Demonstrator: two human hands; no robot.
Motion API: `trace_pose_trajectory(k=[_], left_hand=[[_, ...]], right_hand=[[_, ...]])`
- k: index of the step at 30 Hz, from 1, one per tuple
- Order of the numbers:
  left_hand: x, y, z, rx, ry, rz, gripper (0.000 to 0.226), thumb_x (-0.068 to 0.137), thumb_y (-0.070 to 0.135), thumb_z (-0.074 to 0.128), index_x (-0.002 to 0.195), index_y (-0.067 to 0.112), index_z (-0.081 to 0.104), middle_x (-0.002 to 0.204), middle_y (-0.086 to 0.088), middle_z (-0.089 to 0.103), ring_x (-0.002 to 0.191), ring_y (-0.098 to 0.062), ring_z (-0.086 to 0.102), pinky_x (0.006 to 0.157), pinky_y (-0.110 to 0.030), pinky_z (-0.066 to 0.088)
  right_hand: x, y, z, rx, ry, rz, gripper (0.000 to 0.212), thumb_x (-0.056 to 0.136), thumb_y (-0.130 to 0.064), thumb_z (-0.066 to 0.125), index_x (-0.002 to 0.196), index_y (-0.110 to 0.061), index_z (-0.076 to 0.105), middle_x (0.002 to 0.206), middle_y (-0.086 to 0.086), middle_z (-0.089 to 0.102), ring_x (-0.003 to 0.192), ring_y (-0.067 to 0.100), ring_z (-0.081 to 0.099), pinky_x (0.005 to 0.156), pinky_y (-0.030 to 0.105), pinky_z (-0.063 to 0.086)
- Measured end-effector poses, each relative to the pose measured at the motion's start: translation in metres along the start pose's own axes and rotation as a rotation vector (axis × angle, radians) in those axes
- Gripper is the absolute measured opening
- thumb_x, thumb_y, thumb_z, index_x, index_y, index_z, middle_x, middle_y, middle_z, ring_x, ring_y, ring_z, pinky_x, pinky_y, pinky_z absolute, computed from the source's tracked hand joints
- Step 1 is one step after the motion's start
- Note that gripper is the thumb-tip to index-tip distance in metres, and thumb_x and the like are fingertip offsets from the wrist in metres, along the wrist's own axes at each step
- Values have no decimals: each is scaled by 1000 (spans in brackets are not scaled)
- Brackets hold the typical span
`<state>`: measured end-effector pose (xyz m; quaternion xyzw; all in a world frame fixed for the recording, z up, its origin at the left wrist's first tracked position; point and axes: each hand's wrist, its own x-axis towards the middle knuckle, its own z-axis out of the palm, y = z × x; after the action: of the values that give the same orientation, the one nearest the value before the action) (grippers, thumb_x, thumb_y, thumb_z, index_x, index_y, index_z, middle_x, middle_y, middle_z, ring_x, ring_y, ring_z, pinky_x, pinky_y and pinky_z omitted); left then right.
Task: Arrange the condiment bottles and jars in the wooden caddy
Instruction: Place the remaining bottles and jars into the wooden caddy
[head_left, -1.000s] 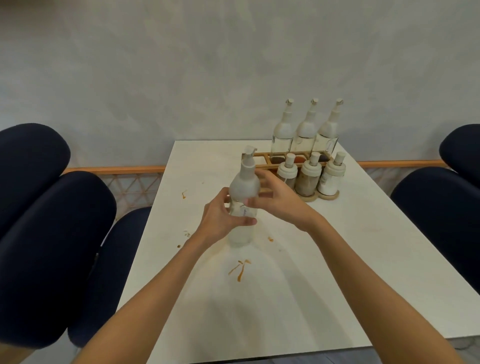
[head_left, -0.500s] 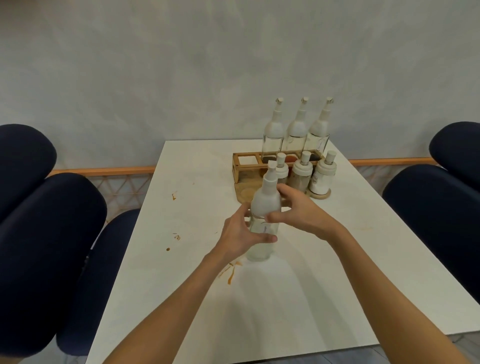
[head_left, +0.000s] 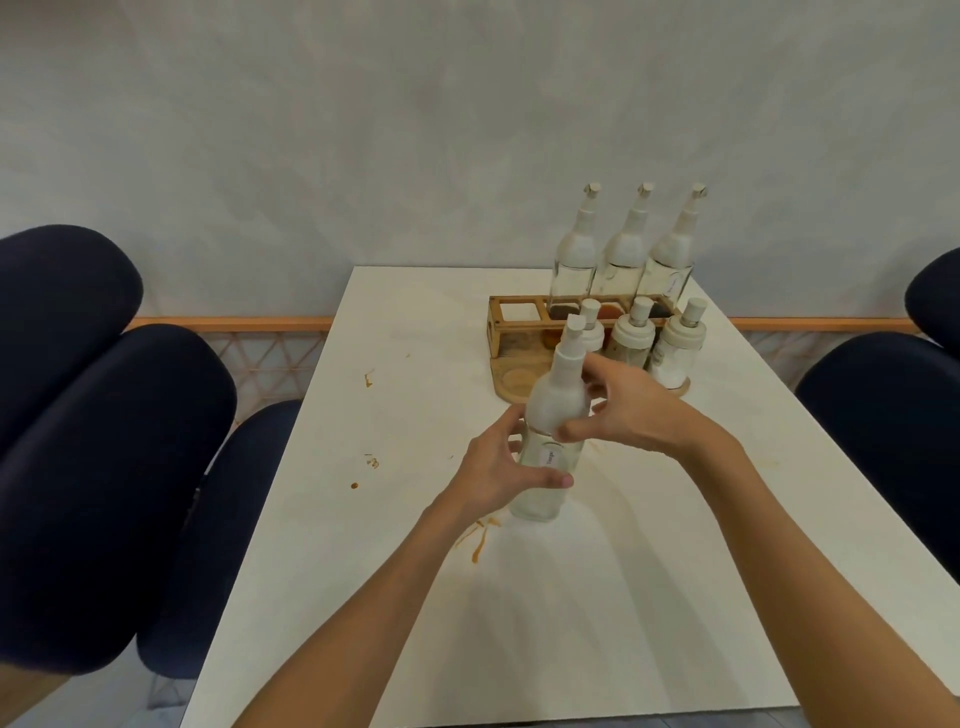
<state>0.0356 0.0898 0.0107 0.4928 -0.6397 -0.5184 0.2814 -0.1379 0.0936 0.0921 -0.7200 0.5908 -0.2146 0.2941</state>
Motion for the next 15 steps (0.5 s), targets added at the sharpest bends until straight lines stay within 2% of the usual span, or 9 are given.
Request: trace_pose_trajectory(k=[3,4,6,9,11,13,15], left_hand=[[-1,0,0,-17,1,5,86,61,32,92,134,31,47,132,7,57,122,-17,53,103,-43,47],[-1,0,0,-18,1,3,85,62,31,91,134,31,47,133,7,57,122,-17,53,103,-42,47],[-1,0,1,-23,6,-1,85,63,30,91,135,31,46,135,7,55,122,-17,51,101,-39,47],[0,-2,2,-35,13,3,84,63,31,91,134,33,46,135,7,55,121,-16,51,100,-36,47],[0,-3,2,-32,15,-1,83,62,32,91,133,33,47,134,7,55,121,-16,51,101,-38,48],[1,-4,2,-28,17,1,82,61,33,91,131,33,48,133,7,56,123,-17,53,101,-39,49],[2,-5,2,-29,14,2,83,60,35,92,131,33,48,133,7,57,124,-17,52,101,-41,49]], right_hand=[[-2,-4,-2,-68,21,0,70,67,-45,83,124,-30,44,110,-17,57,97,4,57,84,26,50],[-4,-4,-3,-46,13,4,73,68,-44,83,127,-29,43,113,-18,56,99,2,56,87,26,50],[-9,-5,-4,65,13,-13,71,73,-30,82,131,-32,42,116,-22,55,104,-2,56,94,28,49],[-16,-4,3,185,109,-75,55,76,-14,78,122,-32,53,115,-17,63,106,2,61,95,33,53],[-18,-5,11,174,207,-93,50,73,-25,82,116,-31,57,109,-17,64,101,0,62,89,25,54],[-17,-4,18,89,312,-71,56,68,-45,82,115,-30,56,106,-13,60,95,2,59,79,18,51],[-15,-3,20,39,312,-47,62,68,-53,80,118,-28,53,108,-9,56,94,4,56,74,16,45]])
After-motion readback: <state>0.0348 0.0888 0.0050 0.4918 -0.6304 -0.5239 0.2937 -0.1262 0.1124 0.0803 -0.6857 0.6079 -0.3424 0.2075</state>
